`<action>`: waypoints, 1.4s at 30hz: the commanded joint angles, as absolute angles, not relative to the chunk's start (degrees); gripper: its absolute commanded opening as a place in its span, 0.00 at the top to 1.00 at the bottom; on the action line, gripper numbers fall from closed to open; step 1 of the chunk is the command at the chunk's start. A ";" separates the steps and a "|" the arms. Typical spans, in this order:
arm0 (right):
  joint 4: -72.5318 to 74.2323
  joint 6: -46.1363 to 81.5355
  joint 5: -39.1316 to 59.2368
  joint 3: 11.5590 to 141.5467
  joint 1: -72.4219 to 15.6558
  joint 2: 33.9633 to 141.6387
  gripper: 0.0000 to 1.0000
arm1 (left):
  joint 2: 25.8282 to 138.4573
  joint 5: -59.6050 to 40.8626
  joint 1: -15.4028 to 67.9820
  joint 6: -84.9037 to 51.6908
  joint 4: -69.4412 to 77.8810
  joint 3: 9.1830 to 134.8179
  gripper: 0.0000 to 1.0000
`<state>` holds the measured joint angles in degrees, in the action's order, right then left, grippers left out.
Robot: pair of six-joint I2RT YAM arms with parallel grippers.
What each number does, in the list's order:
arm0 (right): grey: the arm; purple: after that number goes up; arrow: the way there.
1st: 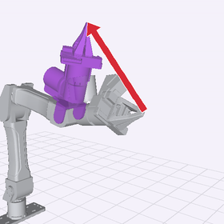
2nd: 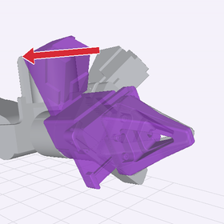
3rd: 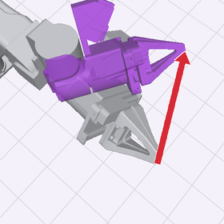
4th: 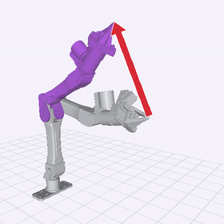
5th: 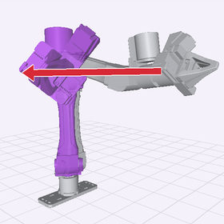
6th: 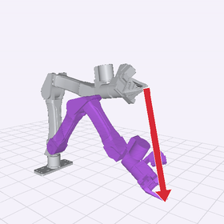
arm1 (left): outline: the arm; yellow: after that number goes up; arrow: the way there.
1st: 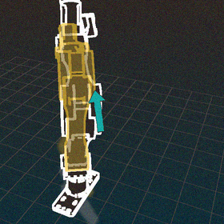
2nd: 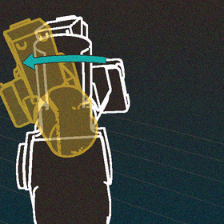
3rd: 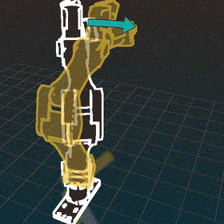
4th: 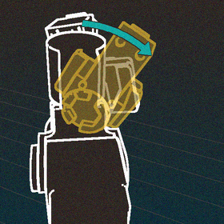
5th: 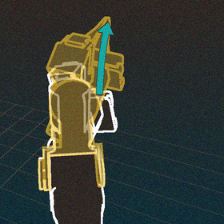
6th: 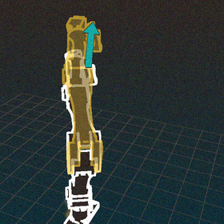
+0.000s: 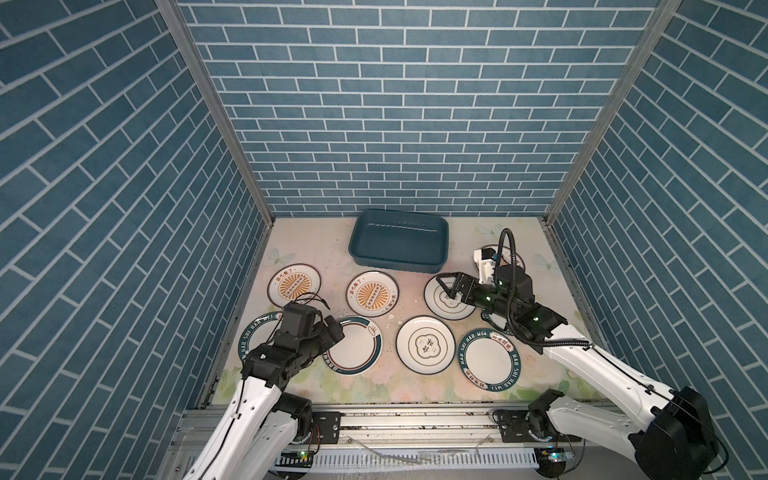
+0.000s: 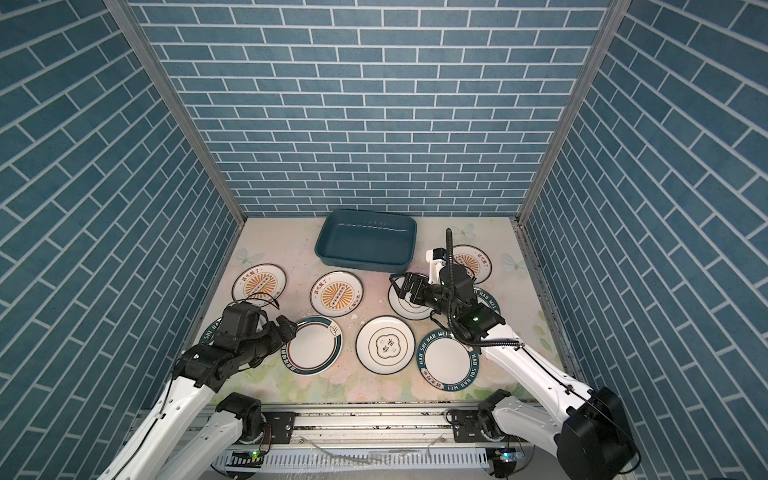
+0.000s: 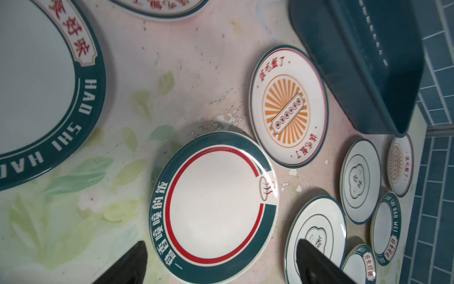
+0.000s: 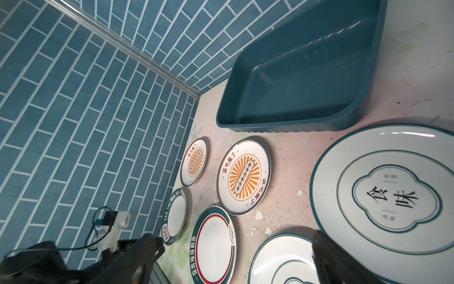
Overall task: Place the plates into the plastic bin on the countertop
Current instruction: 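Reach left gripper to red-rimmed plate while right gripper moves over center plates, then grip the red-rimmed teal plate edge with the left gripper and lift it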
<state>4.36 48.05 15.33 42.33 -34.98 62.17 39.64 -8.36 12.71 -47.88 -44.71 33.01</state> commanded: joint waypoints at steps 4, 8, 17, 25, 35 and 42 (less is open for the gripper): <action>7.64 46.66 18.34 43.51 -35.17 63.51 0.01 | 40.13 -21.64 2.35 -44.23 -40.15 25.36 0.04; 8.34 47.03 19.07 43.82 -35.16 64.55 0.01 | 39.27 -23.74 0.53 -45.08 -37.18 21.50 0.04; 9.14 47.37 19.43 43.81 -35.16 65.21 0.01 | 40.27 -26.27 0.44 -48.06 -28.77 14.68 0.10; 9.61 48.07 19.03 43.59 -35.20 65.47 0.01 | 37.03 -26.55 0.42 -49.92 -26.28 10.38 0.27; 10.11 49.30 17.84 43.18 -35.16 65.94 0.01 | 34.19 -29.04 0.40 -51.42 -20.84 6.15 0.59; 10.03 49.66 16.91 42.58 -35.16 65.41 0.01 | 34.37 -29.67 0.35 -50.32 -19.87 5.71 0.75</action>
